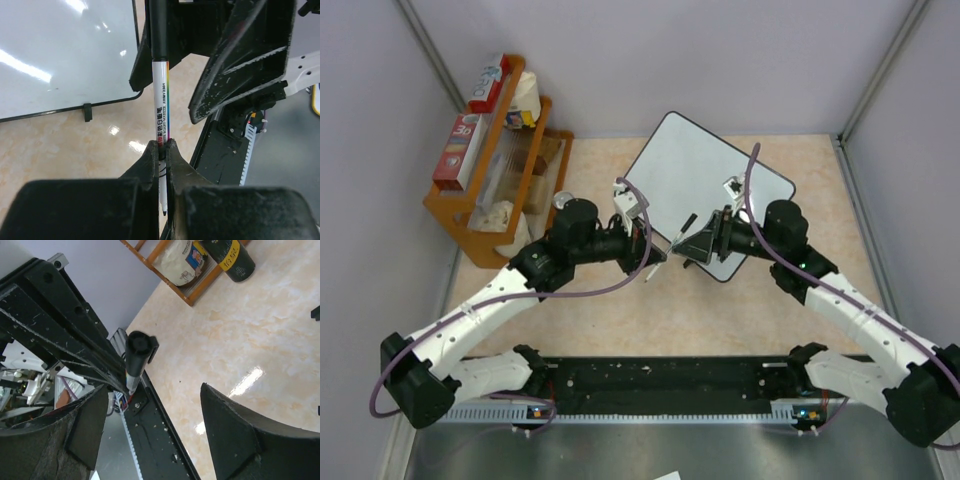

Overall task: Write a sentence on the whiteboard
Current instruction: Pass from the left arm to the right

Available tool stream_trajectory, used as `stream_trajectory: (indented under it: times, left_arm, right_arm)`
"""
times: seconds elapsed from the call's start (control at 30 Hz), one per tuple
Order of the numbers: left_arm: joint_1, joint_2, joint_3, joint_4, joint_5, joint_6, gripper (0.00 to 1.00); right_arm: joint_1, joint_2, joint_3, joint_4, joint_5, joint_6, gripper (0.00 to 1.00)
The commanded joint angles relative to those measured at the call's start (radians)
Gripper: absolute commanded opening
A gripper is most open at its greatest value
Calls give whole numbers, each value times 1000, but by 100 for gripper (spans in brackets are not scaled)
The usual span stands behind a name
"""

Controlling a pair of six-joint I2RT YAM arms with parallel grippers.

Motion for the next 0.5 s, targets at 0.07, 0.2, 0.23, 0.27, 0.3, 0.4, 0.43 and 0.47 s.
stream_trajectory:
  times: [0.07, 0.2, 0.23, 0.27, 0.3, 0.4, 0.43, 0.47]
  left_arm:
    - [5, -1, 44, 108, 89, -36, 0]
    - [5, 14, 49, 109, 93, -33, 0]
    - [5, 14, 49, 109, 92, -34, 0]
    - [5, 14, 49, 109, 87, -34, 0]
    - [5, 16, 47, 111, 86, -34, 0]
    - [7, 19, 50, 106, 81, -33, 18]
    - [7, 20, 50, 103, 89, -30, 50]
    - [7, 23, 47, 106, 95, -30, 59]
  right_arm:
    - [9, 27, 63, 192, -42, 78, 63]
    - [9, 34, 51, 228, -74, 93, 48]
    - [9, 37, 49, 229, -80, 93, 41]
    - [9, 37, 49, 225, -85, 92, 20]
    - [9, 40, 49, 215, -92, 90, 7]
    - [9, 33, 36, 206, -88, 87, 0]
    - [9, 28, 31, 196, -77, 86, 0]
    - [9, 13, 26, 188, -62, 84, 0]
